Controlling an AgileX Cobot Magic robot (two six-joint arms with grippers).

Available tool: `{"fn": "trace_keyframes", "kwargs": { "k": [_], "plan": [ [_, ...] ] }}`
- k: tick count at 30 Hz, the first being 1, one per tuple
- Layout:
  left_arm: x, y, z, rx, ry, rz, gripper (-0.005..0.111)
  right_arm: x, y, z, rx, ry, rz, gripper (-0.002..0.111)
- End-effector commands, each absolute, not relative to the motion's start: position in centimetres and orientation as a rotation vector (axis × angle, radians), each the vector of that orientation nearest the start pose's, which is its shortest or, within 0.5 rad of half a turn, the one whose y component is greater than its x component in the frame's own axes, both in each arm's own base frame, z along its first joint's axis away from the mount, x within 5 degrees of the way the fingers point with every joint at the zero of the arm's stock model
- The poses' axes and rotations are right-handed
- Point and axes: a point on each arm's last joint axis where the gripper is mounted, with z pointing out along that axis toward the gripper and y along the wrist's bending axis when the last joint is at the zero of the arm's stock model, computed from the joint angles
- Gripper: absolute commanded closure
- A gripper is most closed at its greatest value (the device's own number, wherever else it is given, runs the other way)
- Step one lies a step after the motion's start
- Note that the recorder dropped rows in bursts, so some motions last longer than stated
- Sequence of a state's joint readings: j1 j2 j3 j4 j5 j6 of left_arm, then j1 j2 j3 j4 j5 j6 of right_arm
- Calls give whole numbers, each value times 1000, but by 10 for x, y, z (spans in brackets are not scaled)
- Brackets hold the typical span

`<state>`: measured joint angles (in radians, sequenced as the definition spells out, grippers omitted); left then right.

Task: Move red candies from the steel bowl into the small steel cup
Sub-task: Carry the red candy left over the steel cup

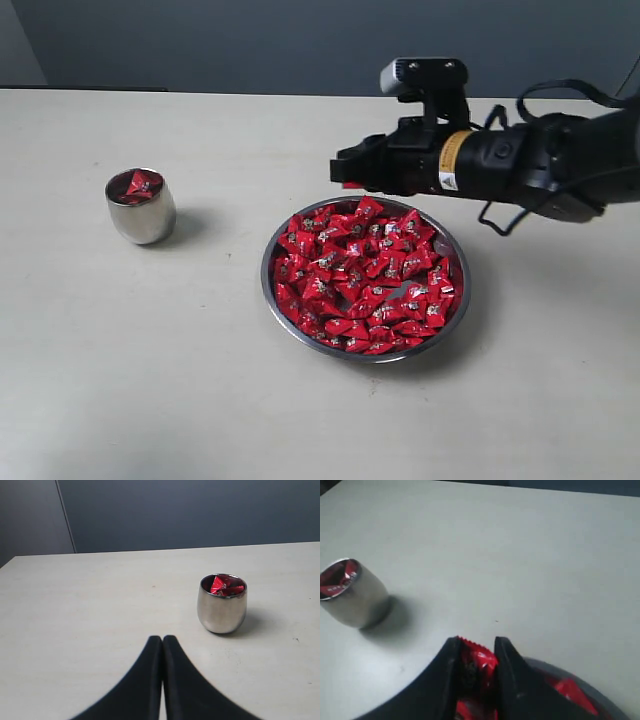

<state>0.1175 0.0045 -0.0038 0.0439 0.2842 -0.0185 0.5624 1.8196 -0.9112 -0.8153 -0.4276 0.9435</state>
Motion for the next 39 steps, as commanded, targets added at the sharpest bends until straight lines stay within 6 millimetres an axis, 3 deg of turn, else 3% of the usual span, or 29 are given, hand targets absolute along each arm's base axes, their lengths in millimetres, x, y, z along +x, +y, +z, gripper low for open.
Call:
{"fn": "trace_keyframes", "kwargs": {
  "k": [1,7,22,39],
  "plan": [
    [54,8,187,-93,1767,114,106,323,249,168,-686,2067,906,109],
    [54,8,187,-93,1767,114,106,346,283,166,-793,2024,1062,109],
    [54,8,187,-93,1767,114,106,361,371,171,-998,1975,1214,109],
    [54,8,187,-93,1767,114,106,362,423,161,-1027,1942,1353,109]
  ]
}}
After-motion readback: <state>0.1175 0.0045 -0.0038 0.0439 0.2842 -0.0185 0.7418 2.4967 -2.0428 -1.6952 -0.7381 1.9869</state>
